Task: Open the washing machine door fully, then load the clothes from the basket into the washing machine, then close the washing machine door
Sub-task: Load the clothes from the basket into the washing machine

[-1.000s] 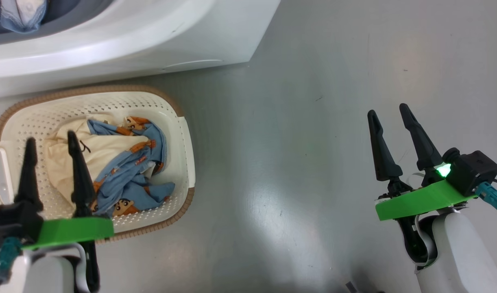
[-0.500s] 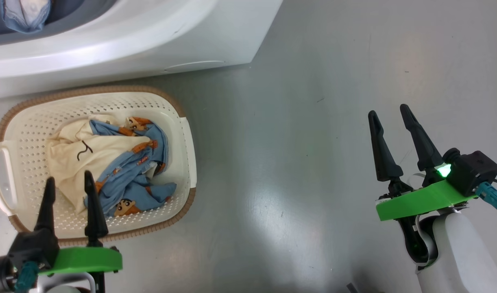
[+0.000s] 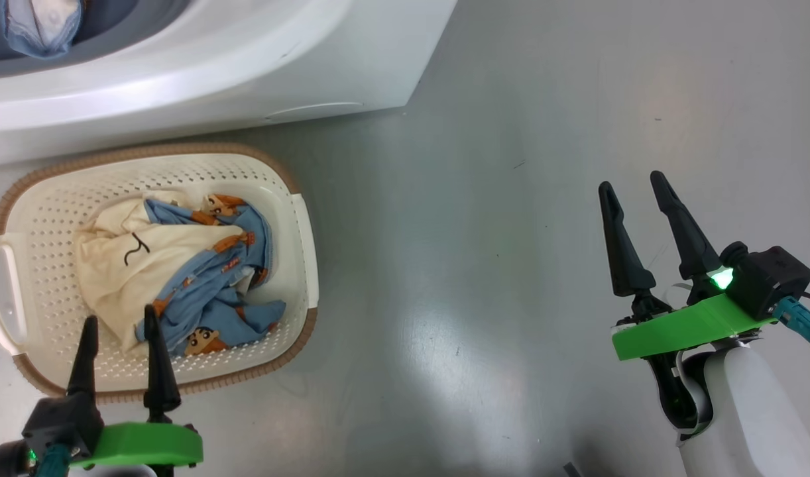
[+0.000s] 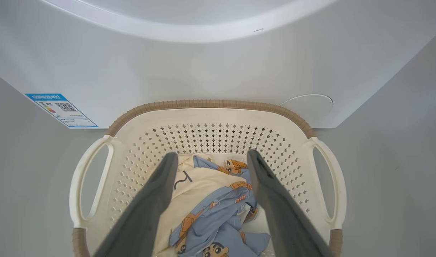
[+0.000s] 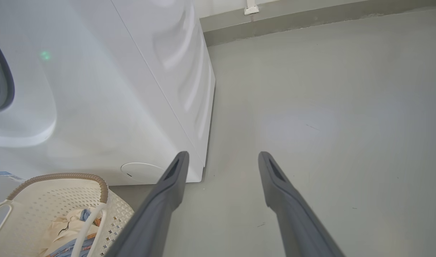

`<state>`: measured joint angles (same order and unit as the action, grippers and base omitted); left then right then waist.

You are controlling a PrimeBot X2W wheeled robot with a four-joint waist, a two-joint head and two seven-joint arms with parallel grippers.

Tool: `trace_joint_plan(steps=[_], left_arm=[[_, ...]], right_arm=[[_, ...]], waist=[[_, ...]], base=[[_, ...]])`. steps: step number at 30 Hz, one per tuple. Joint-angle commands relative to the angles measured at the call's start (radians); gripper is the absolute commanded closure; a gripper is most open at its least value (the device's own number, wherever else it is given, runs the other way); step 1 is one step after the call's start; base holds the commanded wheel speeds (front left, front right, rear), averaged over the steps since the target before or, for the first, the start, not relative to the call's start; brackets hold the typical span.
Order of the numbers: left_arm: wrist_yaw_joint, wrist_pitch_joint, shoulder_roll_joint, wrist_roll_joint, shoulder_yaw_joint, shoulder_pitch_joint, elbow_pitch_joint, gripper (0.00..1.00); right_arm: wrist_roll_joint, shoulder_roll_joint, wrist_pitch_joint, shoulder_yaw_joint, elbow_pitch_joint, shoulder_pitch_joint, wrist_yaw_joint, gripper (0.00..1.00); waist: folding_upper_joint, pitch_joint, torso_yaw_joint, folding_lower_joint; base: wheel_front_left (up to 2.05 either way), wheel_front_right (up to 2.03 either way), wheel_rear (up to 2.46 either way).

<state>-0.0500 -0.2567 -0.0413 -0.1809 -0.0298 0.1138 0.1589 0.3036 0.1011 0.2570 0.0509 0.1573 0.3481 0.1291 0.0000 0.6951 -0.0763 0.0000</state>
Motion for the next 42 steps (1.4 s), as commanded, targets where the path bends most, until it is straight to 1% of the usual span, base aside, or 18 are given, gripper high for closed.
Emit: trace_joint_plan(steps=[1,10,13,19,27,33,38,42], left_arm=[[-0.011,-0.005,-0.009,-0.011,-0.032,-0.036,-0.015,0.0],[-0.027,-0.005,-0.009,-0.026,-0.021,-0.046,-0.016,0.0],[-0.019,-0.005,-0.009,-0.025,-0.023,-0.033,-0.018,0.0],[-0.02,-0.005,-0.009,-0.017,-0.005,0.009,-0.053,0.0],[0.0,-0.005,-0.011,0.004,-0.012,0.119,-0.106,0.0],[0.01,-0.005,-0.038,0.021,-0.021,0.217,-0.141,0.0],[0.019,0.003,-0.072,0.027,-0.022,0.297,-0.139,0.0],[0.02,0.015,-0.082,0.027,-0.019,0.347,-0.138,0.0]], right_arm=[[0.0,0.0,0.005,0.022,-0.015,-0.028,0.002,0.0],[0.0,0.0,0.005,0.025,-0.014,-0.029,0.002,0.0],[0.0,0.0,0.005,0.025,-0.013,-0.03,0.002,0.0],[0.001,-0.001,0.005,0.026,-0.01,-0.032,0.002,0.0],[0.002,-0.005,0.005,0.027,-0.007,-0.03,0.002,0.0],[0.001,-0.008,0.005,0.029,-0.005,-0.028,0.002,0.0],[0.0,-0.011,0.005,0.029,-0.004,-0.029,0.002,0.0],[-0.001,-0.012,0.005,0.026,-0.004,-0.029,0.002,0.0]], waist=[[0.0,-0.001,0.0,0.0],[0.0,-0.008,0.0,0.0],[0.0,-0.011,0.0,0.0],[0.0,-0.016,0.001,0.0],[0.0,-0.019,-0.004,0.0],[0.0,-0.023,-0.009,0.0],[0.0,-0.021,-0.015,0.0],[0.0,-0.018,-0.016,0.0]], base=[[0.0,0.0,0.0],[0.0,0.0,0.0],[0.0,0.0,0.0],[0.0,0.0,0.0],[0.0,0.0,0.0],[0.0,0.0,0.0],[0.0,0.0,0.0],[0.0,0.0,0.0]])
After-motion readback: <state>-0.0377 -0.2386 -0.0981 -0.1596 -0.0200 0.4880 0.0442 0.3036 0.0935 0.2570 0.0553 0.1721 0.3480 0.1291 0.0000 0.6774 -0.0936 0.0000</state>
